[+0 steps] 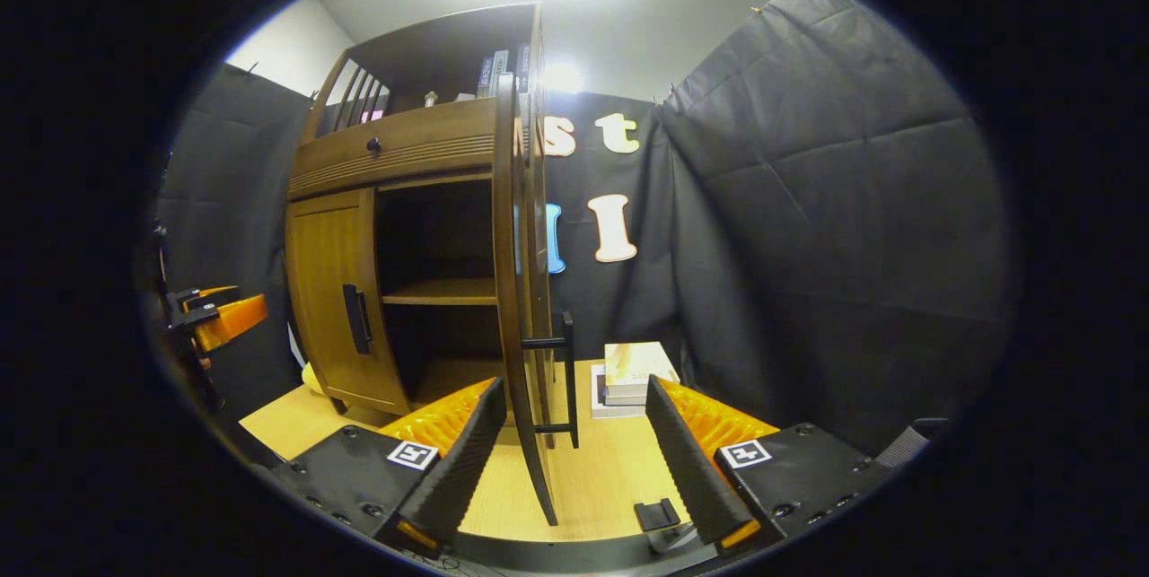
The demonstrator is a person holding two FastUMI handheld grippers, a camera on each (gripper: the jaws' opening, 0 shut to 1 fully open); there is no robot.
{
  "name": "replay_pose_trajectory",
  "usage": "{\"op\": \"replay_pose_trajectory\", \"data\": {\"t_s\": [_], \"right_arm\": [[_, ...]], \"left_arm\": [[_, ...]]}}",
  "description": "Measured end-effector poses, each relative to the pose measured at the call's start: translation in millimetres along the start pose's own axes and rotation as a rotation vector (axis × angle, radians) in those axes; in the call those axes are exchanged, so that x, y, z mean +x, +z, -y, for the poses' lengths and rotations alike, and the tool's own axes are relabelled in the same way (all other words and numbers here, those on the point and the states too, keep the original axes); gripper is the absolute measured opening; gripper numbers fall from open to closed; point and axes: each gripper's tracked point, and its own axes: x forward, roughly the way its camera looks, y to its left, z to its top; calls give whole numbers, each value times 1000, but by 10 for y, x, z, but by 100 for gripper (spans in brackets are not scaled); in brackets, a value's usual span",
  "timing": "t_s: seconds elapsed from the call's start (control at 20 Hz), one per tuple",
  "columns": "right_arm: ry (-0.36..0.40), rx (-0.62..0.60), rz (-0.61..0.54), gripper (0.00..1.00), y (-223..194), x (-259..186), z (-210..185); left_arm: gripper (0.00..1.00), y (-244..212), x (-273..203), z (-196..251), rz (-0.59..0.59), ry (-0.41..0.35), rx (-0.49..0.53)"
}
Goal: Open the right door of the double-door shoe cabinet with the right hand, and open the left door with the left hand.
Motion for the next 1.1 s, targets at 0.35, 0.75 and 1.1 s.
{"op": "replay_pose_trajectory", "data": {"t_s": [0.35, 0.75, 1.1], "right_arm": [[-93, 28, 12, 96, 37, -340, 22], [-186, 39, -3, 96, 9, -448, -7], [-195, 36, -26, 92, -65, -334, -216]], "left_arm": [[92, -22, 21, 42, -11, -13, -21], [93, -40, 43, 61, -31, -41, -32], [88, -83, 35, 172, -100, -77, -78]]}}
